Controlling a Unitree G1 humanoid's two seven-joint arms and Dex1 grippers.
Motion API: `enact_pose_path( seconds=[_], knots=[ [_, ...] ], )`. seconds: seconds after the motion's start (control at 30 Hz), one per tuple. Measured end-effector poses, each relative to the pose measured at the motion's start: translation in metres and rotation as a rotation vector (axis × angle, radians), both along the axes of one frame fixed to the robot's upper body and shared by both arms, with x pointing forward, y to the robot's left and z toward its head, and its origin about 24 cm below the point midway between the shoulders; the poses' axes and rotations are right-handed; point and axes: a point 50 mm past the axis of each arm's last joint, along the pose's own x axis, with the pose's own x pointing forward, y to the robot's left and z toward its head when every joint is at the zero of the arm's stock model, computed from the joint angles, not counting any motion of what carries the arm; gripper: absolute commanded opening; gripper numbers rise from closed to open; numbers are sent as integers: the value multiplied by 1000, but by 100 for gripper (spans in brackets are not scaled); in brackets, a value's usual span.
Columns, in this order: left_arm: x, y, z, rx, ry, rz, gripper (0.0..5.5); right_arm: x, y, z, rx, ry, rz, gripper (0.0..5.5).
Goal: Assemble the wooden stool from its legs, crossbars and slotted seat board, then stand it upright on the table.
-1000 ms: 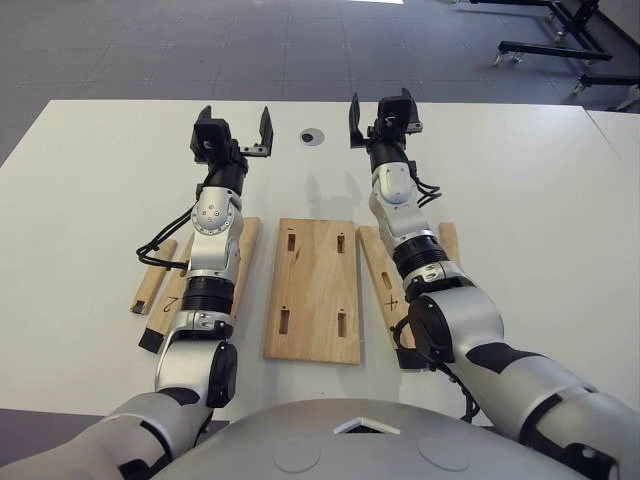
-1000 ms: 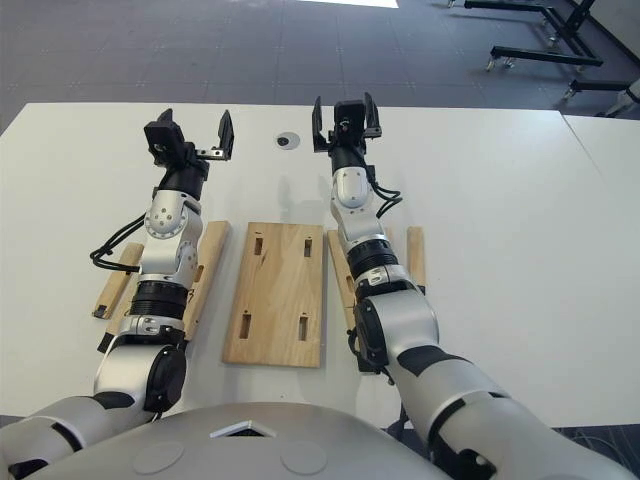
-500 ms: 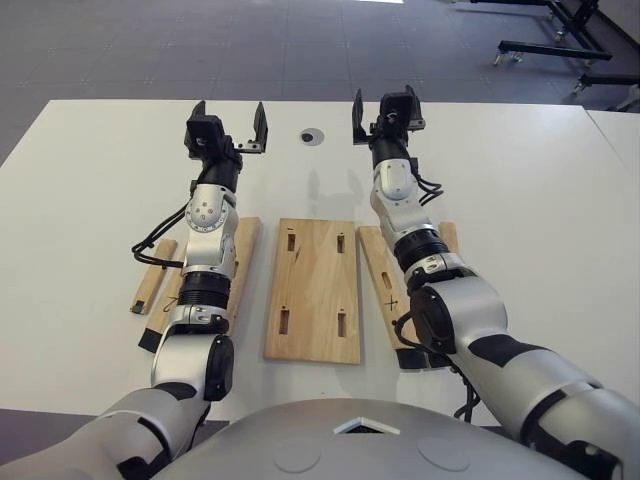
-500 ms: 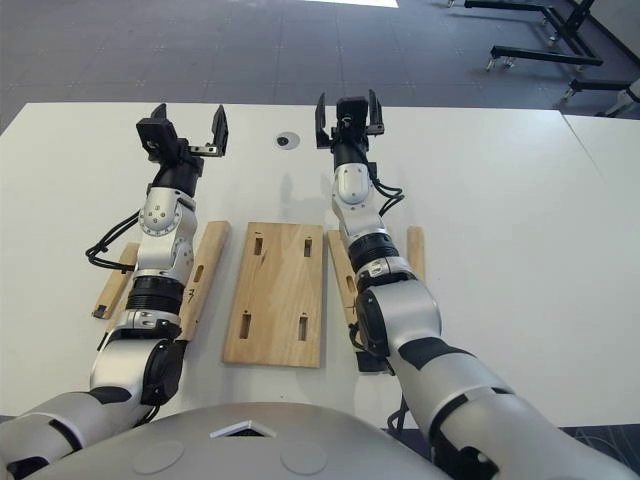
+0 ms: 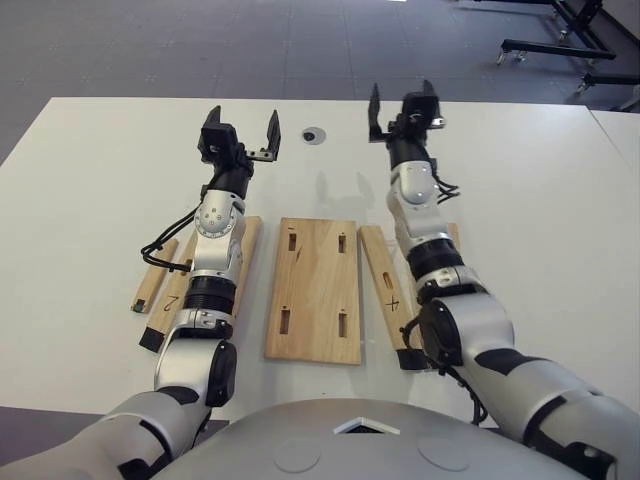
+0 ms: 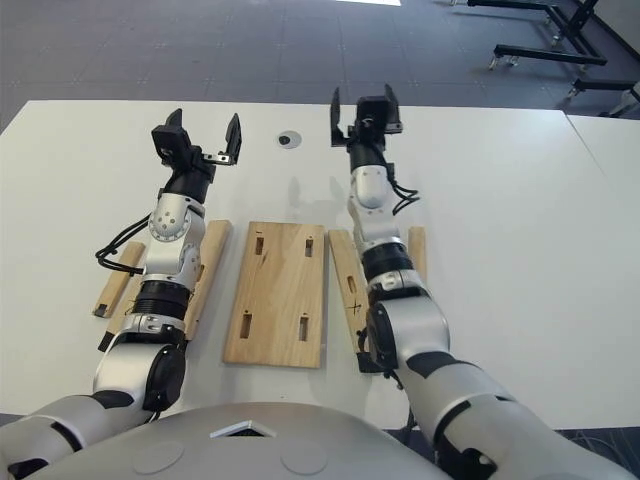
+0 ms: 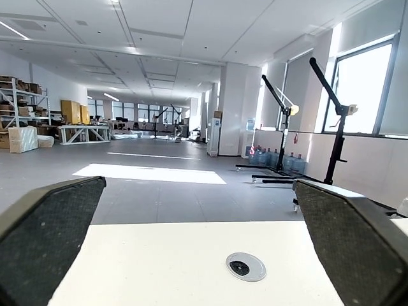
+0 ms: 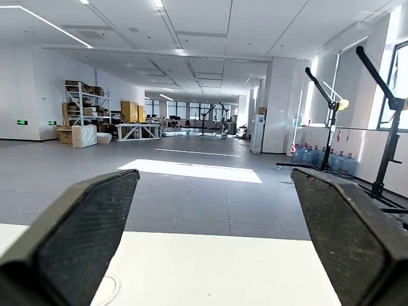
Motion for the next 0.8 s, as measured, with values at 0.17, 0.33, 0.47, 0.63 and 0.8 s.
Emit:
enact_pose_path(
  seconds=[0.17, 0.33, 0.47, 0.63, 0.8],
  knots=[
    [-24, 10, -4, -9, -14, 57, 540, -55, -39, -19, 8, 167, 0, 441],
    [-50, 18, -14, 9, 28, 131, 540, -121, -66, -44, 64, 514, -25, 441],
    [-61, 18, -14, 8, 38, 161, 540, -144, -74, -36, 38, 632, -37, 441],
    [-68, 15, -18, -2, 65, 176, 540, -155, -76, -43, 44, 770, -10, 441],
    [-69, 16, -18, -2, 70, 177, 540, -158, -76, -49, 46, 836, -7, 441]
  ],
)
